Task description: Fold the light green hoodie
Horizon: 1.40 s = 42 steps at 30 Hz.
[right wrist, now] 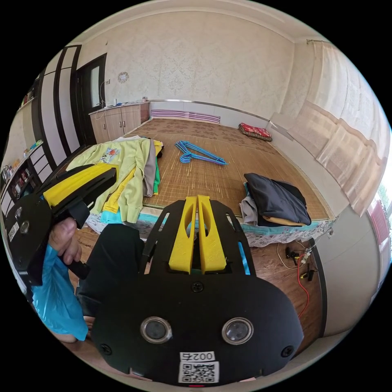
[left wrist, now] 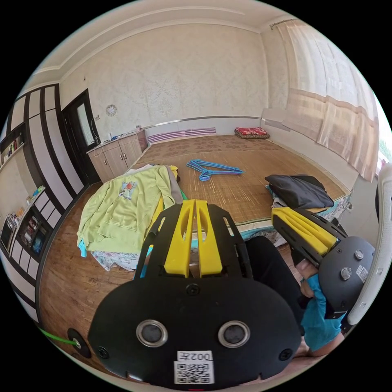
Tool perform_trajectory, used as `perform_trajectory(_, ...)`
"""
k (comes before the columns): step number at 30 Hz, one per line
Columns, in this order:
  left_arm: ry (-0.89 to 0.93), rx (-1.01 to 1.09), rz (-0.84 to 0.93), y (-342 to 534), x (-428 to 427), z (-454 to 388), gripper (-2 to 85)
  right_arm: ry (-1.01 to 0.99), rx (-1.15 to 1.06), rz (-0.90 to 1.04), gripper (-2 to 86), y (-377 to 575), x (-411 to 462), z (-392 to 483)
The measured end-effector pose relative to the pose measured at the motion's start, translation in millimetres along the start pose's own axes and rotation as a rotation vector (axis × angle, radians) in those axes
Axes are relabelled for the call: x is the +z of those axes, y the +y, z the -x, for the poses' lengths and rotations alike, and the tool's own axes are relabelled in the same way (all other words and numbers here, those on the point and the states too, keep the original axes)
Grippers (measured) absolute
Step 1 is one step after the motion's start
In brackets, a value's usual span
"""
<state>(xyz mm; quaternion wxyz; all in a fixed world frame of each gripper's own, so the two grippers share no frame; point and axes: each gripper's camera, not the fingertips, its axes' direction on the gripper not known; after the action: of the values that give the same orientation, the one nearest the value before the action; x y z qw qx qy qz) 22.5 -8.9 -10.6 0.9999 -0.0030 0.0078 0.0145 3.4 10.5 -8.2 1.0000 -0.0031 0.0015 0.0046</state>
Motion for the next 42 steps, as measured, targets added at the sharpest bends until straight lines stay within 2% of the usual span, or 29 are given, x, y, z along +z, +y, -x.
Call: perform_trajectory(42, -0.06, -0.135, 0.06, 6.7, 7.9, 9.5, -1.0, 0.009, 0.03, 0.019, -0.8, -3.9, 10.7, -0.8)
